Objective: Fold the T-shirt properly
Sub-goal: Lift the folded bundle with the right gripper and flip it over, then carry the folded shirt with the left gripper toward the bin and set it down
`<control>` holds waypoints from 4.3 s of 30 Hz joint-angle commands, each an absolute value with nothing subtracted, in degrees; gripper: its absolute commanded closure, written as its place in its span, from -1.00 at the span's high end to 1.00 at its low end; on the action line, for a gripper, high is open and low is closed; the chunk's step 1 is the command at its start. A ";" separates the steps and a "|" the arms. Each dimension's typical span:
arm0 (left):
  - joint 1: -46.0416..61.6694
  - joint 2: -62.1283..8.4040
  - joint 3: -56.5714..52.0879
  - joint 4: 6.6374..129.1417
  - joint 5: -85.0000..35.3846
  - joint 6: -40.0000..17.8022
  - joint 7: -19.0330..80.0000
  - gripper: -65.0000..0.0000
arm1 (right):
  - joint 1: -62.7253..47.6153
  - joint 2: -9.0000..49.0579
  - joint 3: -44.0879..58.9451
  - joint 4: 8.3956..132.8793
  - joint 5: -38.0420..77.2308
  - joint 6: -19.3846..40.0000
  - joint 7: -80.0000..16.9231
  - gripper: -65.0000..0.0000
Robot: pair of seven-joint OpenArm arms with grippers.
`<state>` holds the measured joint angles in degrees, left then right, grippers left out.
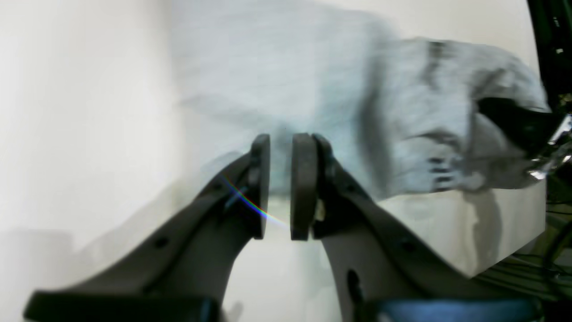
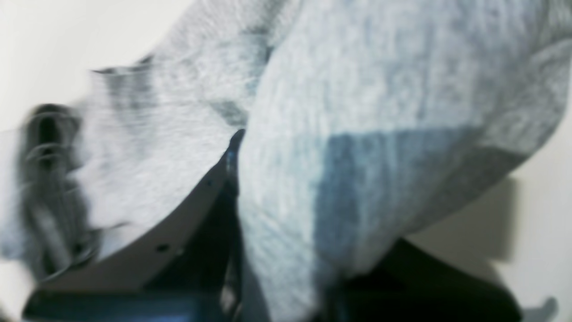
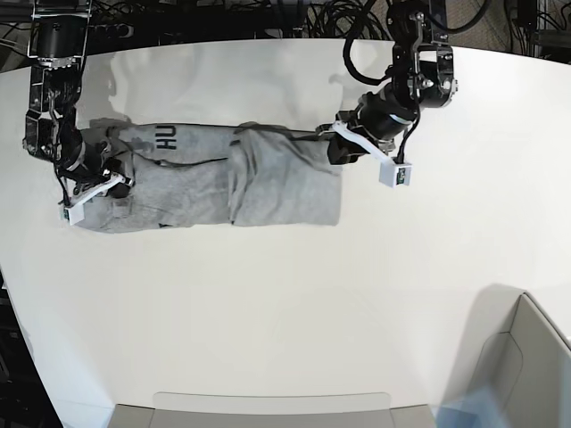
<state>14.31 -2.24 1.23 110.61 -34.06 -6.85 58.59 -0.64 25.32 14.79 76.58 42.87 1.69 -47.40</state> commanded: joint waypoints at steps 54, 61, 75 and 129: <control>19.65 -7.16 -6.02 111.43 -34.59 -7.16 58.24 -0.74 | 10.24 -0.66 -37.05 97.63 -16.22 0.75 -62.37 0.00; 19.65 -6.99 -6.02 111.43 -34.59 -7.16 58.24 -0.74 | 10.68 -2.24 -39.34 97.80 -16.66 0.75 -55.96 0.00; 19.74 -6.81 -3.65 114.59 -34.68 -7.34 58.07 -0.75 | 9.98 3.91 -20.53 99.82 -16.04 1.19 -56.04 -1.00; -13.32 -8.75 3.82 91.21 -34.51 -6.99 51.12 -0.80 | -2.33 19.38 -4.79 109.67 17.19 8.75 -52.70 -1.00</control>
<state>-11.62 -9.21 3.79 90.08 -33.76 -6.57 52.36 -3.27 18.98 -5.02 108.73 17.32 9.04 -53.60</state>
